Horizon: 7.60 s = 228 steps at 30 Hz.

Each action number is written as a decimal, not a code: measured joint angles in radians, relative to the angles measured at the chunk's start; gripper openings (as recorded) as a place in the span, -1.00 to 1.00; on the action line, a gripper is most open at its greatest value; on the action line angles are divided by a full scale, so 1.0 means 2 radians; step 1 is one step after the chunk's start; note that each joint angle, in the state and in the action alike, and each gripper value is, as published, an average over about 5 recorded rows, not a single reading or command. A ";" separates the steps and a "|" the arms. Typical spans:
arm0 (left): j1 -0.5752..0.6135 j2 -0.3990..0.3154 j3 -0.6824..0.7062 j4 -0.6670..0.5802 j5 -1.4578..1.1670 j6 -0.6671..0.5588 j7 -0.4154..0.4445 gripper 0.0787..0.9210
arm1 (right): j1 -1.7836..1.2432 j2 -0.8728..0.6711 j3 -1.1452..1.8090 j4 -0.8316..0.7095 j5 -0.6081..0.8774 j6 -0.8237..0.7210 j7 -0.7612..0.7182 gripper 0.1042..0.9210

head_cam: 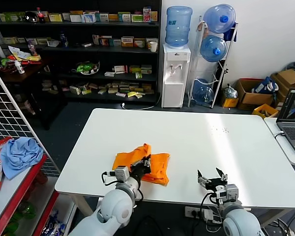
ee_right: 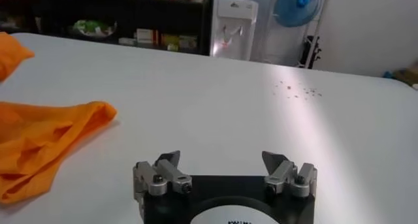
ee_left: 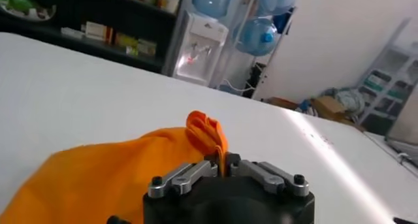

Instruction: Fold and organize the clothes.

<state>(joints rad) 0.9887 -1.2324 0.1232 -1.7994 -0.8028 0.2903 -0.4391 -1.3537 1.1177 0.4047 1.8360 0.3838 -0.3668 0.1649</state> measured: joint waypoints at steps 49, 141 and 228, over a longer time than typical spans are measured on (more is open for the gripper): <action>0.003 0.113 -0.113 0.086 -0.051 0.071 0.166 0.77 | 0.000 -0.025 -0.003 -0.005 0.010 0.004 -0.015 0.76; 0.037 0.290 -0.193 0.106 0.237 0.001 0.126 -0.78 | 0.031 -0.021 -0.053 -0.003 0.012 0.012 -0.020 0.76; 0.100 0.029 -0.155 0.108 0.276 -0.266 0.126 0.77 | 0.018 0.029 0.068 -0.038 -0.039 0.102 -0.092 0.76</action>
<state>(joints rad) 1.1878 -1.1737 -0.1868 -1.5839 -0.2512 -0.2420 -0.1864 -1.3186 1.1759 0.5401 1.7598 0.3052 -0.1632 -0.0189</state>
